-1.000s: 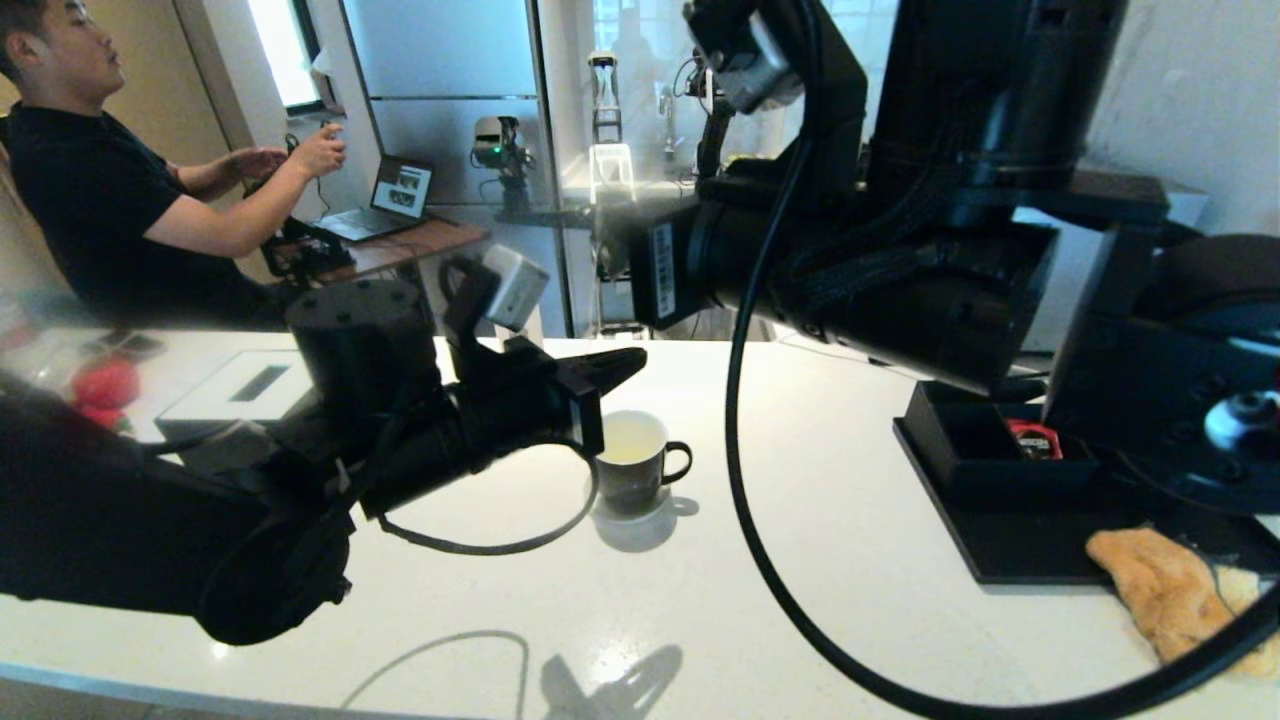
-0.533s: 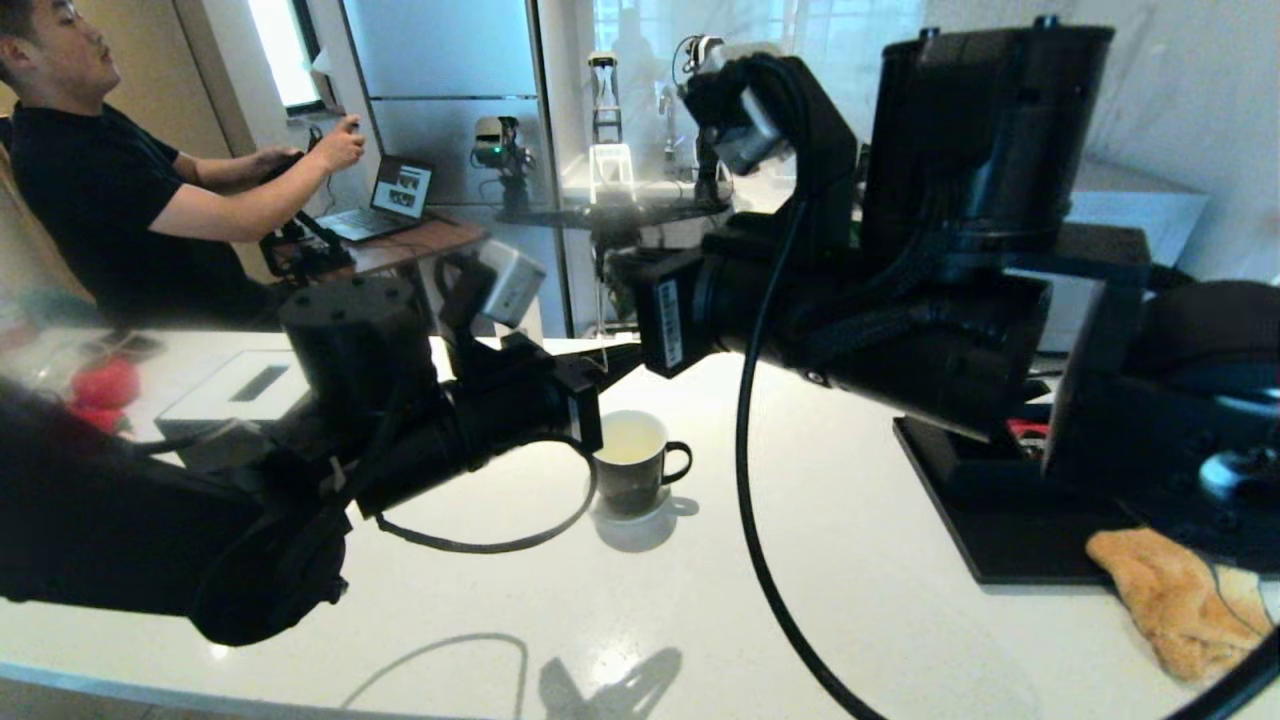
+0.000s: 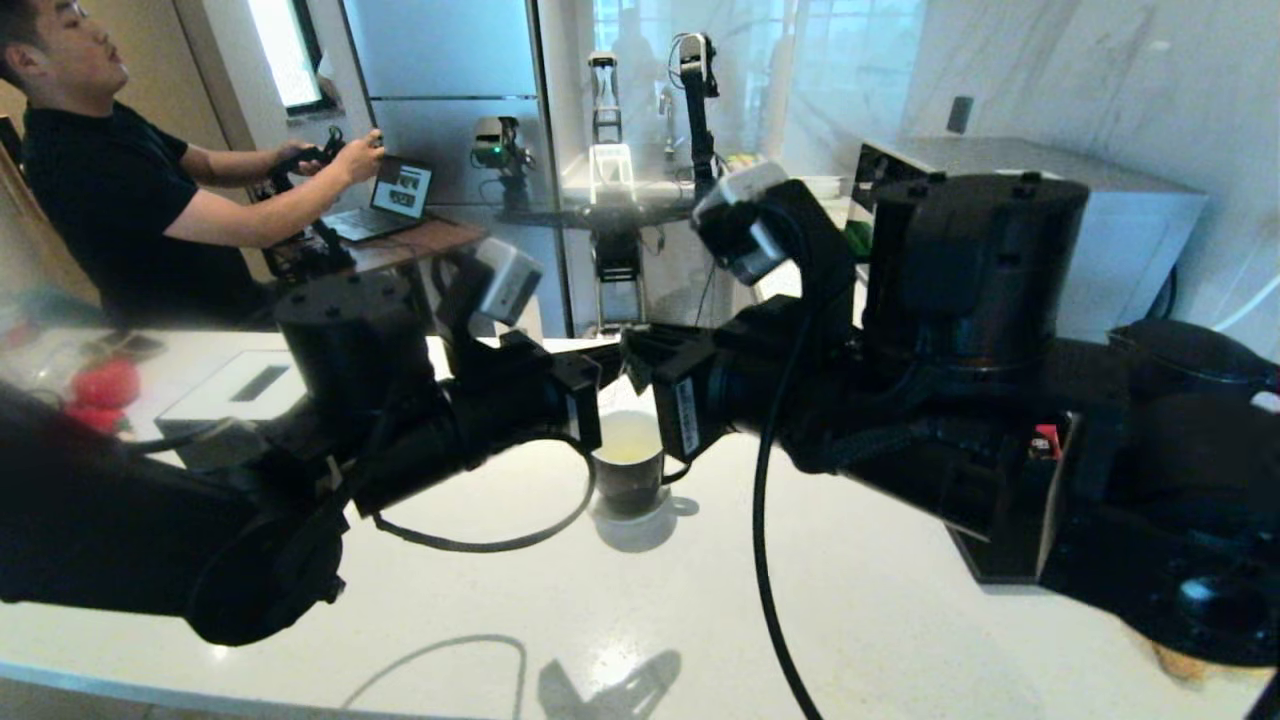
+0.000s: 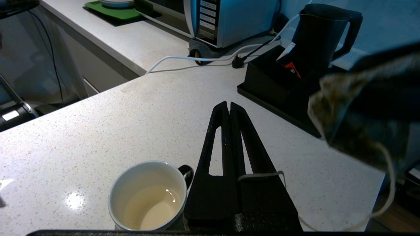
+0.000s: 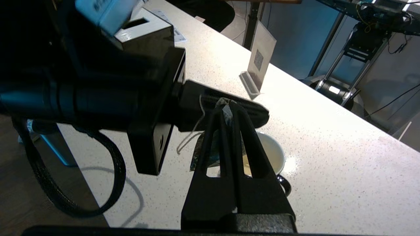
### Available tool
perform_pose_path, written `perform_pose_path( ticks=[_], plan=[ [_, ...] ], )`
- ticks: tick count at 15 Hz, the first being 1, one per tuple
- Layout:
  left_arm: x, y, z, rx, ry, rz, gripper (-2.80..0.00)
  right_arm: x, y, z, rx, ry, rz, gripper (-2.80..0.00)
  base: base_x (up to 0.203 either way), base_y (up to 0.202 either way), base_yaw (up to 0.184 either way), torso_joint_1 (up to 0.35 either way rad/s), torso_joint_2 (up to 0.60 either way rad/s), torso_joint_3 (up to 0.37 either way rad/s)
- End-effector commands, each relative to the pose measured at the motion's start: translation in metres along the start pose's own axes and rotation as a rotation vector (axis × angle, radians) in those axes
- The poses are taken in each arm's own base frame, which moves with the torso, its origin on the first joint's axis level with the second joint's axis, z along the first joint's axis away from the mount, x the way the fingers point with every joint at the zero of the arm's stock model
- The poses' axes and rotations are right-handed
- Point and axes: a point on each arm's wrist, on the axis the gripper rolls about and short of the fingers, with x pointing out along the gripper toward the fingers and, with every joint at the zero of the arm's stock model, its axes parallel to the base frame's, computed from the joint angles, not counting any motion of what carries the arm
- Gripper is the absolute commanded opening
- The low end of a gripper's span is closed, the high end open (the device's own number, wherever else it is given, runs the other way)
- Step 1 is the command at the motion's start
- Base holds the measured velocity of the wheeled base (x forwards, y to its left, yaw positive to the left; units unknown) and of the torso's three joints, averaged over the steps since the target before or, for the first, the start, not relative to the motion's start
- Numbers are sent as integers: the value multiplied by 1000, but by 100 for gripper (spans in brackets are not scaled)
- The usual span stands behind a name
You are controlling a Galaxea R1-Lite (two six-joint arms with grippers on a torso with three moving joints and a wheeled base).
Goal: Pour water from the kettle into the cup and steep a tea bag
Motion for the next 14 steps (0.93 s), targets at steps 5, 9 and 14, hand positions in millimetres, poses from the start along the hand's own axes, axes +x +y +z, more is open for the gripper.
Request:
perform_pose_path(
  ticks=[5,9,14],
  plan=[
    [1,-4,1,1,-6,-14,-280,8,5,-36,-1,41,9,-280,0,0,0,0,0,0],
    [1,-6,0,-6,-3,-16,-280,13,7,-45,4,47,11,-280,0,0,0,0,0,0],
    [0,-6,-2,-14,2,-14,-280,11,7,-55,1,70,13,-280,0,0,0,0,0,0]
  ],
)
